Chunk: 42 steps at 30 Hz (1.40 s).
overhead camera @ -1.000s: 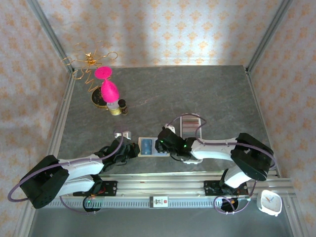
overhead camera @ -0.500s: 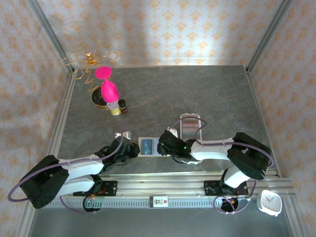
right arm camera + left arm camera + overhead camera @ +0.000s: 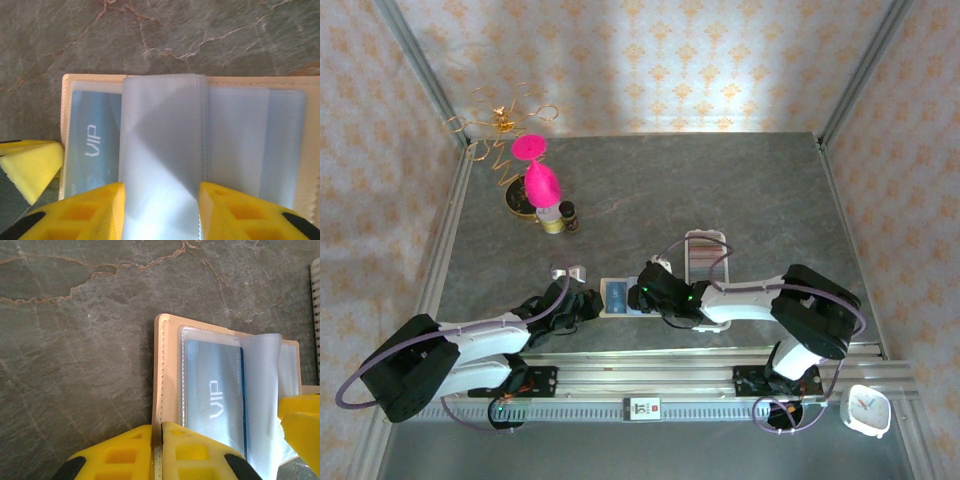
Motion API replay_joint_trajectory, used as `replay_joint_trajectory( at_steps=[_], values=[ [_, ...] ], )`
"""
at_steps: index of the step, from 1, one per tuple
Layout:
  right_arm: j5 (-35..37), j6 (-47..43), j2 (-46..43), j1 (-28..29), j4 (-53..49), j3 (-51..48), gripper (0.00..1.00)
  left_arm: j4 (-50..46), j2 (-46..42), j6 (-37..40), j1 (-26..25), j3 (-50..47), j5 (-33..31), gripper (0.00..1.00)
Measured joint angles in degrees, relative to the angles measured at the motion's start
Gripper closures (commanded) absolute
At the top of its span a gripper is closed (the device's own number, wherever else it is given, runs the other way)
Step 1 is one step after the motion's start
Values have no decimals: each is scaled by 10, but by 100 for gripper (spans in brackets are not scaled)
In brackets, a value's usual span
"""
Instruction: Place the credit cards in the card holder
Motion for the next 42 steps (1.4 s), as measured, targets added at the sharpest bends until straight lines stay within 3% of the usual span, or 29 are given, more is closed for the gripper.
replay_joint_trajectory(
  at_steps=[12, 42],
  values=[
    [-38, 14, 14, 0, 30, 10, 56, 2, 0, 0, -2, -1, -1, 89],
    [-58, 27, 14, 0, 58, 29, 56, 8, 0, 0, -2, -4, 0, 90]
  ],
)
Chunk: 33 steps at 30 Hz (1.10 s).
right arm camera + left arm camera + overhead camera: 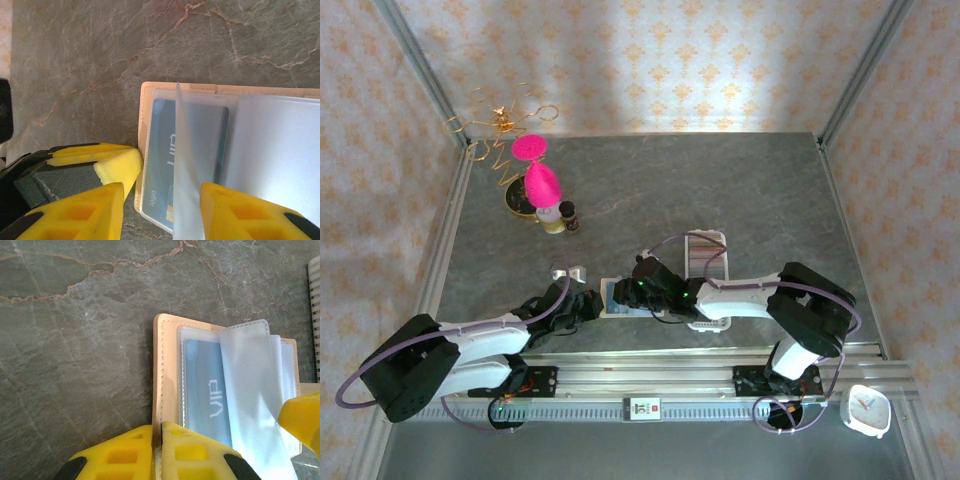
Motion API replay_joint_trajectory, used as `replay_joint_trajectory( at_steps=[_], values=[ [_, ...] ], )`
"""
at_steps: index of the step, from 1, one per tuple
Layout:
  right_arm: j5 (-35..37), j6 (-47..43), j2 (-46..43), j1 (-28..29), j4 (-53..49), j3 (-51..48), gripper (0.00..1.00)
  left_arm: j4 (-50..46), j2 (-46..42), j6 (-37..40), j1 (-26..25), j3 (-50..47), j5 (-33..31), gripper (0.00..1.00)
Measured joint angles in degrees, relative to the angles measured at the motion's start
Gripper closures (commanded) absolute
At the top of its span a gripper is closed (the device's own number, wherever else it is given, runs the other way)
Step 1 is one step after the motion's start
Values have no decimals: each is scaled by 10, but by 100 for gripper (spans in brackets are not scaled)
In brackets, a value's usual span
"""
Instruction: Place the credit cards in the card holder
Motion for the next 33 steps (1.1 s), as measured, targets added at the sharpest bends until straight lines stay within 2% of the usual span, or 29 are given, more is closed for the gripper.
replay_joint_trajectory(
  at_steps=[16, 20, 23, 27, 30, 33],
  values=[
    [-31, 7, 3, 0, 50, 2, 52, 1, 1, 0, 0, 0, 0, 90],
    [-39, 6, -24, 0, 69, -10, 51, 1, 1, 0, 0, 0, 0, 90],
    [-30, -7, -69, 0, 62, -17, 52, 1, 1, 0, 0, 0, 0, 90],
    [19, -60, -167, 1, 19, -17, 52, 1, 1, 0, 0, 0, 0, 90],
    [70, -133, -259, 1, -23, -19, 52, 1, 0, 0, 0, 0, 0, 90],
    [105, -244, -357, 1, -55, -27, 47, 1, -2, 1, 0, 0, 1, 90]
  ],
)
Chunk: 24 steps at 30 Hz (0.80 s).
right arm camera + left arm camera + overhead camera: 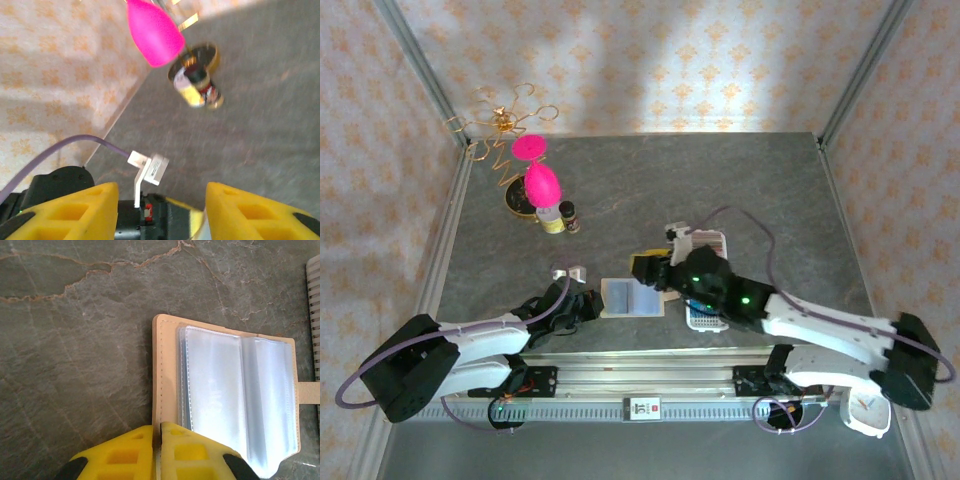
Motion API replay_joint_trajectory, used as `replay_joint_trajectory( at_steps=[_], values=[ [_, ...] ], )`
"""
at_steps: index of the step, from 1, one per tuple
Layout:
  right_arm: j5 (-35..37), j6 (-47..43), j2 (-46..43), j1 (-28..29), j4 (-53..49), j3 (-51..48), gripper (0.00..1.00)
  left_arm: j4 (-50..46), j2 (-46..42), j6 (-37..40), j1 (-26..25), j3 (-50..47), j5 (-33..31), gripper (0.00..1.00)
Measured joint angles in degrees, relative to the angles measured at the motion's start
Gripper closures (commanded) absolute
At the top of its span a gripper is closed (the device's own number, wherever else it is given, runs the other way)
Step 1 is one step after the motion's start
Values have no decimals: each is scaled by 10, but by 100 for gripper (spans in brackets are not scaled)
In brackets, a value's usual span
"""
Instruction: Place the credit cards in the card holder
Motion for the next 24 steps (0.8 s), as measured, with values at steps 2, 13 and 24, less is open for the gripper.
replay_joint_trajectory(
  at_steps=[2, 13, 24],
  values=[
    [11, -88, -57, 0, -19, -8, 42, -1, -2, 1, 0, 0, 0, 90],
    [44, -555, -132, 0, -269, -16, 6, -3, -19, 4, 0, 0, 0, 90],
    [113, -783, -104, -78, -361, -92, 0, -30, -58, 6, 0, 0, -1, 89]
  ],
)
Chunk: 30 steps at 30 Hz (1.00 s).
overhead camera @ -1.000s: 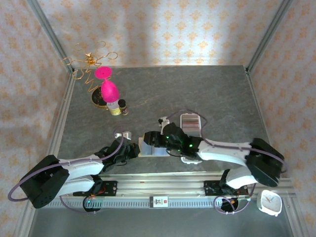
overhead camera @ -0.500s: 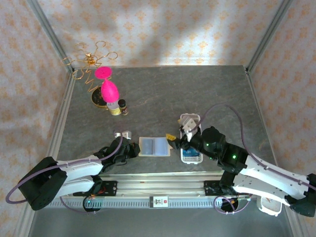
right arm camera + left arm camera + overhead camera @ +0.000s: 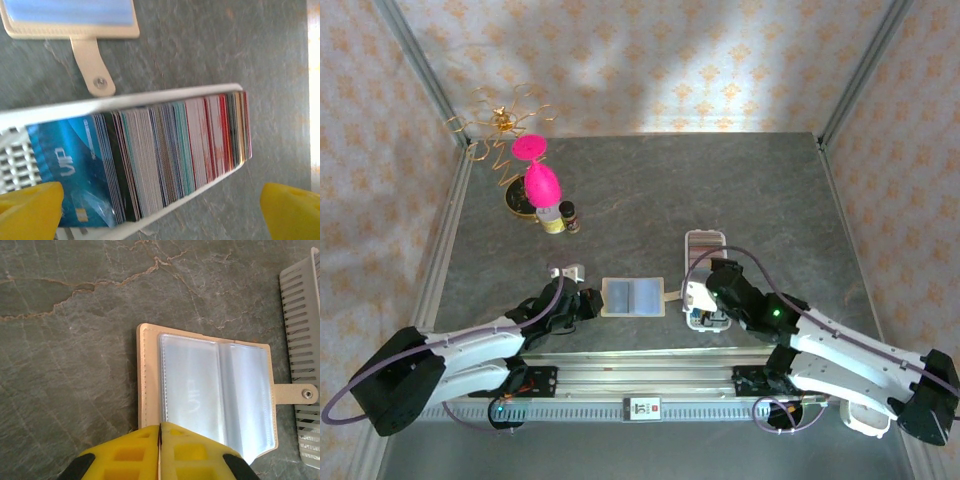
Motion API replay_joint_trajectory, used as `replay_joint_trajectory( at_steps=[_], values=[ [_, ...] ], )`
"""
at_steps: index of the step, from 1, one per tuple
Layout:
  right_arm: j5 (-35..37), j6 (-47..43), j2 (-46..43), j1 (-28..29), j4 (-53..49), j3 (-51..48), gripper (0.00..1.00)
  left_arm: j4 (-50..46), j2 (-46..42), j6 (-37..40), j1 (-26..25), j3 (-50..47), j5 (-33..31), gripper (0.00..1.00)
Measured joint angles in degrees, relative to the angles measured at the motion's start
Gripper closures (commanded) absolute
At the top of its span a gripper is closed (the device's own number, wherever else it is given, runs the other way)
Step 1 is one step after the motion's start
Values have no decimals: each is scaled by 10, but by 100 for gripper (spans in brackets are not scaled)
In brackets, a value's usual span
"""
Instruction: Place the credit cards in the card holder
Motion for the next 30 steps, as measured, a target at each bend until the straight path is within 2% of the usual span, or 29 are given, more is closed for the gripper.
replay_joint_trajectory(
  at_steps=[7, 20, 30],
  values=[
    [13, -57, 49, -16, 45, -37, 0, -21, -17, 4, 0, 0, -4, 87],
    [-8, -72, 136, -16, 84, -29, 0, -26, -23, 4, 0, 0, -4, 87],
    [-5, -80, 153, -16, 88, -22, 14, -26, -30, 4, 0, 0, -4, 88]
  ],
)
